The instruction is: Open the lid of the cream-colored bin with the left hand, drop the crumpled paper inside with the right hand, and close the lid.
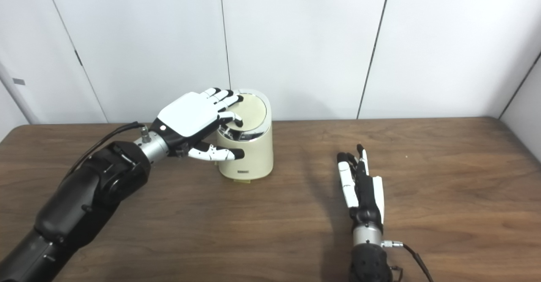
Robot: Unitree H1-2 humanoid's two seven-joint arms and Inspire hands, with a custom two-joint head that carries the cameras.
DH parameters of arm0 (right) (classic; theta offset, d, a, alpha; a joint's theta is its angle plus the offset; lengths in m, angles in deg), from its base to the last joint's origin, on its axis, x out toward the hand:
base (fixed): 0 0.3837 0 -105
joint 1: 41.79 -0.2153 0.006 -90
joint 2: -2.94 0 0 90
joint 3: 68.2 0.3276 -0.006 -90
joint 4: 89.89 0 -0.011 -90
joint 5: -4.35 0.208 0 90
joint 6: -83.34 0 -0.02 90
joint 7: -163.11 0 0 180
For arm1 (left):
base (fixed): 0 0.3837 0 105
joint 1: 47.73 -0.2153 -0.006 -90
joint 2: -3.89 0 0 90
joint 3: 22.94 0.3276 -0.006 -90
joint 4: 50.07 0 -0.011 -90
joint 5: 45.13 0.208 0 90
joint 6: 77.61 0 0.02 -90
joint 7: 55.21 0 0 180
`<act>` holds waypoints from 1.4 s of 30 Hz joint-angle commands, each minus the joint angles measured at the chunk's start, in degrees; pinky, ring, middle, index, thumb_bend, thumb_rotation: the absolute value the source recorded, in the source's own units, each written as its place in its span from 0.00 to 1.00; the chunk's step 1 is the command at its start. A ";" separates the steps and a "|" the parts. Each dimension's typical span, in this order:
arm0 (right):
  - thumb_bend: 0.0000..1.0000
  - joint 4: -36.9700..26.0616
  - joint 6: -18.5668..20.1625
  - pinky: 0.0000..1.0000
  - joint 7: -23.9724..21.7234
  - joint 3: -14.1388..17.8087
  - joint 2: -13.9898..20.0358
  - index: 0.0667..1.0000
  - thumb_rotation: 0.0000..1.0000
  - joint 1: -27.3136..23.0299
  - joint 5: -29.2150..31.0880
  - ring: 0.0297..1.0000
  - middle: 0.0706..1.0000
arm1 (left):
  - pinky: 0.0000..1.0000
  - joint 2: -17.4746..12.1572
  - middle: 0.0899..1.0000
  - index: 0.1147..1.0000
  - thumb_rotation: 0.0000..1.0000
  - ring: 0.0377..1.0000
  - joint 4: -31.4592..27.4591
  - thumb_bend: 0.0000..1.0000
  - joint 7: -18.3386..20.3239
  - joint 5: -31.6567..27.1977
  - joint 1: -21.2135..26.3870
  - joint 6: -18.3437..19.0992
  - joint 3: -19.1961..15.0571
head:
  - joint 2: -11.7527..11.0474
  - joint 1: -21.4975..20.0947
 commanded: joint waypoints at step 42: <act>0.49 -6.23 3.12 0.82 -5.25 -0.33 1.07 0.93 1.00 3.28 5.31 0.90 0.92 | 1.00 17.97 1.00 1.00 0.93 1.00 -9.14 0.49 -8.87 -59.79 -34.72 20.55 -35.10 | 2.53 0.90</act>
